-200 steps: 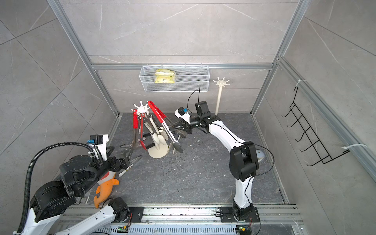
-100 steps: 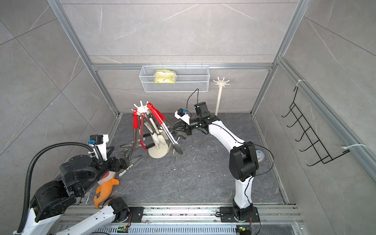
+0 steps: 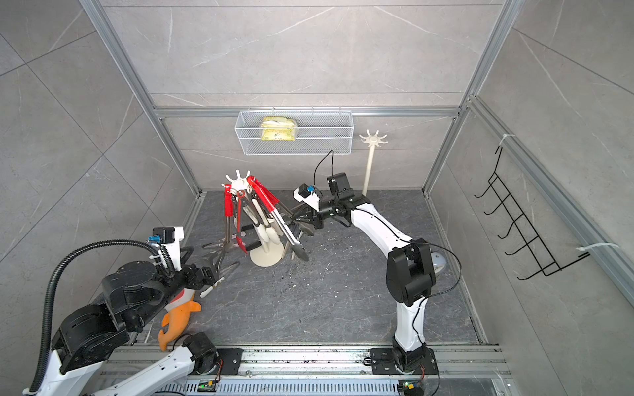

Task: Hang food tongs on kitchen utensil racks
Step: Hang the food tongs on the rack.

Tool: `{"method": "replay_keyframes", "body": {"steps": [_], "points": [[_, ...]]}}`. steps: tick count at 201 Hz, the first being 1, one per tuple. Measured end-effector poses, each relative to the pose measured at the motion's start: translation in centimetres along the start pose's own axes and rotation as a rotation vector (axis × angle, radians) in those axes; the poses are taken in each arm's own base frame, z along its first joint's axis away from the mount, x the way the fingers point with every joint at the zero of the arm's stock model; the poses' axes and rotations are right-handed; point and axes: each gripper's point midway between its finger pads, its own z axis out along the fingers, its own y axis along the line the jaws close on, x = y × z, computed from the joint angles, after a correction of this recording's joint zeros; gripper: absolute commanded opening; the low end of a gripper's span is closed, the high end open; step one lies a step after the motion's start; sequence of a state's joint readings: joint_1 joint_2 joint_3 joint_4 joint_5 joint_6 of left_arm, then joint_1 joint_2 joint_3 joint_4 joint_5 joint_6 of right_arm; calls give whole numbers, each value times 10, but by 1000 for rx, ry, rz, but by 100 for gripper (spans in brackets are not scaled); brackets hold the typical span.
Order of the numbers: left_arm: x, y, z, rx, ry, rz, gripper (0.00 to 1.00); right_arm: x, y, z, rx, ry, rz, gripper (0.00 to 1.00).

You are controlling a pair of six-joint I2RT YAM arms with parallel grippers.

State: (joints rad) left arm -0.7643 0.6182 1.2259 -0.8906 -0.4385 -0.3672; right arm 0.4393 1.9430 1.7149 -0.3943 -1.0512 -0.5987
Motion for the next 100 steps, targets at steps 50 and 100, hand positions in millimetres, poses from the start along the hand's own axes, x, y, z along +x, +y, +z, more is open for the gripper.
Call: {"method": "replay_keyframes", "body": {"steps": [50, 100], "points": [[0, 0, 0, 0, 0, 0, 99, 2, -3, 0, 18, 13, 12, 52], [0, 2, -4, 4, -13, -14, 99, -11, -25, -7, 103, -23, 102, 62]]}}
